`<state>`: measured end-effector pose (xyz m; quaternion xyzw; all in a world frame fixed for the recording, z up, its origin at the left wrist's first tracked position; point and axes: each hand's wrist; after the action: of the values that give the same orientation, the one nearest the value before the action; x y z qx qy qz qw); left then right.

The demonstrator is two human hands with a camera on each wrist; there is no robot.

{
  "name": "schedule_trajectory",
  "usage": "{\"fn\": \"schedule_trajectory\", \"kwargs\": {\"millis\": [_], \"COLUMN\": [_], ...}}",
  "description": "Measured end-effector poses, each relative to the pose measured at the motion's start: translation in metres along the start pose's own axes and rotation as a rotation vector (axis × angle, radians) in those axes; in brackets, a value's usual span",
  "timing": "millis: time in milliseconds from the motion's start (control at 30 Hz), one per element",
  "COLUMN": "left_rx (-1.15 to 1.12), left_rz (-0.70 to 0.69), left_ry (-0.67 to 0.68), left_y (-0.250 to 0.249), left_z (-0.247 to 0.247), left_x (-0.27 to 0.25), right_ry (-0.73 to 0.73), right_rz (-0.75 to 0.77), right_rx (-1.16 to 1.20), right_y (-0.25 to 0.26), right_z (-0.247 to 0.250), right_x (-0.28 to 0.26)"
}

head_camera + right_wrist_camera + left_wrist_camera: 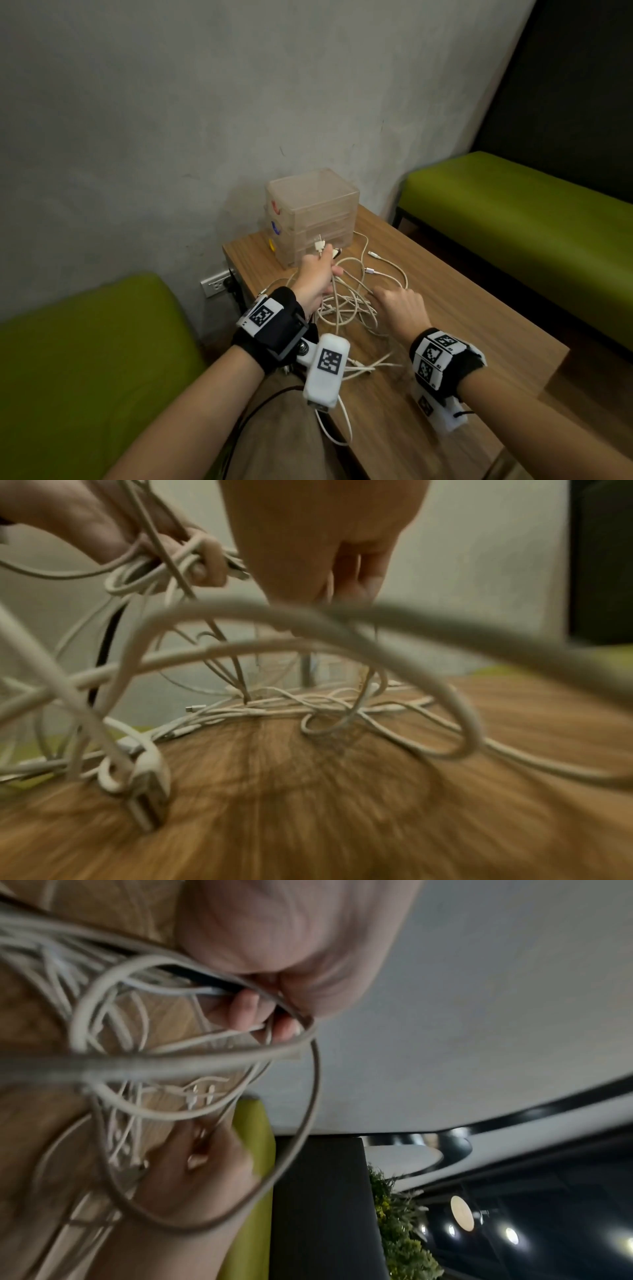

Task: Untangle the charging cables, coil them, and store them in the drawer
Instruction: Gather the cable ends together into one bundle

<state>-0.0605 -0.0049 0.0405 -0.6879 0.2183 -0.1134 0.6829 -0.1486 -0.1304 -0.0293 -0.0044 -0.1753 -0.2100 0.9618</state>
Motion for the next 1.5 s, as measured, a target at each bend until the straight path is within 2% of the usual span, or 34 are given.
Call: {"fn": "schedule_trajectory", "kwargs": {"millis": [67,100,133,200,267,400,500,633,733,800,967,1100,1167,1300,1367,1500], "left_rx": [0.006,0.004,0.009,0.044,0.064,0.049,0.018,0.151,0.172,0.174,0.139,0.148,0.139,0.079,0.028,-0.094], "left_rz": [-0.044,-0.062,-0.08,-0.116,-0.141,-0.184,-0.236,-0.304,-0.333,-0.332,-0.309,-0.332,-0.331,-0.349,-0.384,-0.485], "left_ry": [0.005,0.006,0.003,-0.024,-0.075,-0.168,-0.193,-0.122,-0.104,-0.103,-0.112,-0.105,-0.108,-0.167,-0.215,-0.344], "left_y": [-0.005,-0.007,-0.008,-0.01,-0.01,-0.012,-0.015,-0.012,-0.009,-0.008,-0.004,0.0,0.001,-0.003,-0.011,-0.041], "left_z": [0.004,0.005,0.006,0.008,0.014,0.023,0.025,0.021,0.017,0.015,0.017,0.016,0.015,0.018,0.023,0.044], "left_x": [-0.002,-0.004,-0.006,-0.007,-0.006,0.002,0.004,0.001,0.0,0.001,0.005,0.004,0.005,0.008,0.009,0.01], "right_ry": [0.149,0.152,0.132,-0.034,-0.123,-0.099,-0.112,-0.151,-0.148,-0.172,-0.331,-0.352,-0.327,-0.141,0.022,0.475], "right_rz": [-0.039,-0.028,-0.016,0.084,0.175,0.25,0.312,0.314,0.204,0.188,0.342,0.455,0.534,0.537,0.494,0.251], "right_rx": [0.048,0.06,0.084,0.21,0.318,0.399,0.329,0.228,0.305,0.313,0.223,0.248,0.247,0.236,0.171,-0.012], "right_y": [-0.005,-0.008,-0.009,-0.015,-0.023,-0.031,-0.035,-0.038,-0.034,-0.031,-0.026,-0.018,-0.013,-0.012,-0.015,-0.03], "right_z": [-0.002,-0.002,0.001,0.0,-0.007,-0.016,-0.014,-0.014,-0.014,-0.012,-0.012,-0.014,-0.011,-0.017,-0.021,-0.016], "right_x": [0.002,0.004,0.005,0.007,0.005,-0.007,-0.009,-0.008,-0.006,-0.003,-0.001,-0.001,-0.001,-0.003,-0.007,-0.014]}}
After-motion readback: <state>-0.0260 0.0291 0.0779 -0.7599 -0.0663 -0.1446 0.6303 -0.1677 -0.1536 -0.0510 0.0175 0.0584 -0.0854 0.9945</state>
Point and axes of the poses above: each hand's wrist, its own x-axis towards the middle knuckle, its own z-axis out of the back of the hand, y = z × x, and after that the axes turned 11 degrees about -z, right-handed
